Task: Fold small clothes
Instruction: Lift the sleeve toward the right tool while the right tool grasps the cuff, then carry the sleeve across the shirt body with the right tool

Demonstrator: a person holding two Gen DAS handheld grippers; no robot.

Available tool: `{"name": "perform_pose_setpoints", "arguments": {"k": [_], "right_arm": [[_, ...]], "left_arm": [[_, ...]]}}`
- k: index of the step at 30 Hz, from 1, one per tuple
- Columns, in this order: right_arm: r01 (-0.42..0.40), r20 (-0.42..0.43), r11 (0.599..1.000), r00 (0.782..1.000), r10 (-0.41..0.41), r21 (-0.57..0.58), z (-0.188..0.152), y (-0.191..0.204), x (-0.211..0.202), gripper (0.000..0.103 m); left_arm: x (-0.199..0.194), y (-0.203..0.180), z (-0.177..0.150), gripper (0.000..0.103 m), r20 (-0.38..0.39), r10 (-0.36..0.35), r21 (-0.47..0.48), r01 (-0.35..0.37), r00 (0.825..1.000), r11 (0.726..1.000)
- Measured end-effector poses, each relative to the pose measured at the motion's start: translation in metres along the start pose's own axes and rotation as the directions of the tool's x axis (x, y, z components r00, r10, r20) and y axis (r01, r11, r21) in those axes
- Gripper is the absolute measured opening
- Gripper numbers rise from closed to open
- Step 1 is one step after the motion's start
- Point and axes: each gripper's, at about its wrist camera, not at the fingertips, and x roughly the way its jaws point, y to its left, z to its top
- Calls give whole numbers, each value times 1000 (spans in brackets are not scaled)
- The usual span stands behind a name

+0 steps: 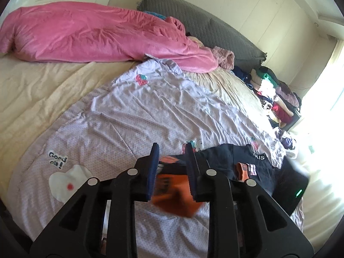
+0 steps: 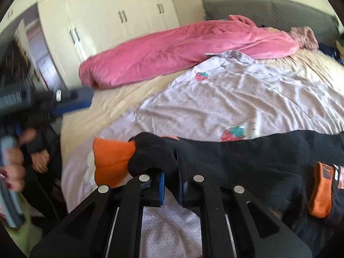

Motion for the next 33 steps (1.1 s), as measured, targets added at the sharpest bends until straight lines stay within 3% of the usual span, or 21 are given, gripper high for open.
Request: {"name": "perform_pose_setpoints", "arguments": {"k": [6,11,18,24,27,31,33], "right_arm": [[-29,112,987,994,11,158,22,-53,-59,8],[48,202,972,975,-96,228,24,-98,-112,8],[146,238,941,945,-224,307,7,-152,-168,8],[246,179,863,918,-354,442,-26,-206,-191,11],[290,105,813,915,-391,505,-49,-228,-191,11],[336,54,779,903,-426,530,-73,-247,-190,11],[357,22,756,898,-440,548,-88,-257,-190,34]], "left_arm": [[9,-10,-10,16,-32,7,16,-7,999,1000],[29,-35,-25,17,-84,-4,60,9,996,998],[45,-80,-38,17,-104,-39,128,52,994,990],[69,-127,-58,17,-159,-57,218,91,986,972],[84,-148,-77,17,-203,-63,256,115,977,960],[98,-167,-102,17,-245,-62,300,136,967,944],[104,-175,-112,17,-263,-57,326,144,963,934]]}}
